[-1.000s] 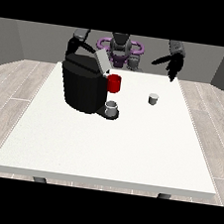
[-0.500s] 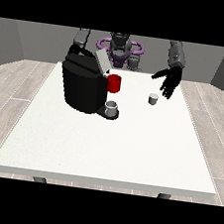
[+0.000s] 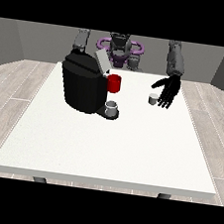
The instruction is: Insert the coffee pod into the coffee machine and close the lid
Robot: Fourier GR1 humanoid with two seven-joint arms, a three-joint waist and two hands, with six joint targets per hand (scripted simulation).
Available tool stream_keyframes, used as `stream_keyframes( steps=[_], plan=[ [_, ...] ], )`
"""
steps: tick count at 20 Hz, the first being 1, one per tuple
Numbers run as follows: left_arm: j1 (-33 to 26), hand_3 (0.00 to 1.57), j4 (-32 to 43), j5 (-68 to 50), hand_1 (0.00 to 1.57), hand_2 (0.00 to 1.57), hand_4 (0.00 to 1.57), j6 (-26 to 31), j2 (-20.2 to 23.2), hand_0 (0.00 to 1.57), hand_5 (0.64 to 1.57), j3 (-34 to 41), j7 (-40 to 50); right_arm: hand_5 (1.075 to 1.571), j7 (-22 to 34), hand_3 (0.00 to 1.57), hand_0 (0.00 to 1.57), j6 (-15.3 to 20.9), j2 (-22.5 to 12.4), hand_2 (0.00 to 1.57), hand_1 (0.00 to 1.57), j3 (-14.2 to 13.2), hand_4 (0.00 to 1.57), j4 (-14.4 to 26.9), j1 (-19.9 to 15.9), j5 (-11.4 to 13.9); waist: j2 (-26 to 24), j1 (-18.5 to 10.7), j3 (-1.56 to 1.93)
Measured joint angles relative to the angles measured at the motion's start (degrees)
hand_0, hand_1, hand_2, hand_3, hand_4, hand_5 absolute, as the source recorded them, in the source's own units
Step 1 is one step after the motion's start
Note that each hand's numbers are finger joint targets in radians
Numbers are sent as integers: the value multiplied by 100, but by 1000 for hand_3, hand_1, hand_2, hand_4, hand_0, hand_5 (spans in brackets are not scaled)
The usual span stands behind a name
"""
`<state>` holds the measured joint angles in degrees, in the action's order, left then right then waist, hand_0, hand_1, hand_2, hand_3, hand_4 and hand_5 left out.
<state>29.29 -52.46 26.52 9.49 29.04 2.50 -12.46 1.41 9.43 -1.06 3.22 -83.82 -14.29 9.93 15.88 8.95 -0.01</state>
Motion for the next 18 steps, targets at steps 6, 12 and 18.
stream_keyframes(
  steps=[6,12,18],
  plan=[
    [192,931,259,632,1071,1132,465,-668,-232,1071,1571,-247,-105,1571,-108,0,0,-49,1,0,0,-38,0,335,-77,-11,-35,-3,1],
    [286,857,651,1251,826,998,340,-914,-190,826,1571,-527,-208,1571,-72,0,0,-165,-20,0,0,-53,0,412,-99,-66,-127,73,1],
    [487,845,1011,1757,789,960,392,-788,-77,789,1571,-762,-165,1571,-340,0,0,-172,-2,0,0,-131,0,648,-99,-162,-88,97,4]
  ],
)
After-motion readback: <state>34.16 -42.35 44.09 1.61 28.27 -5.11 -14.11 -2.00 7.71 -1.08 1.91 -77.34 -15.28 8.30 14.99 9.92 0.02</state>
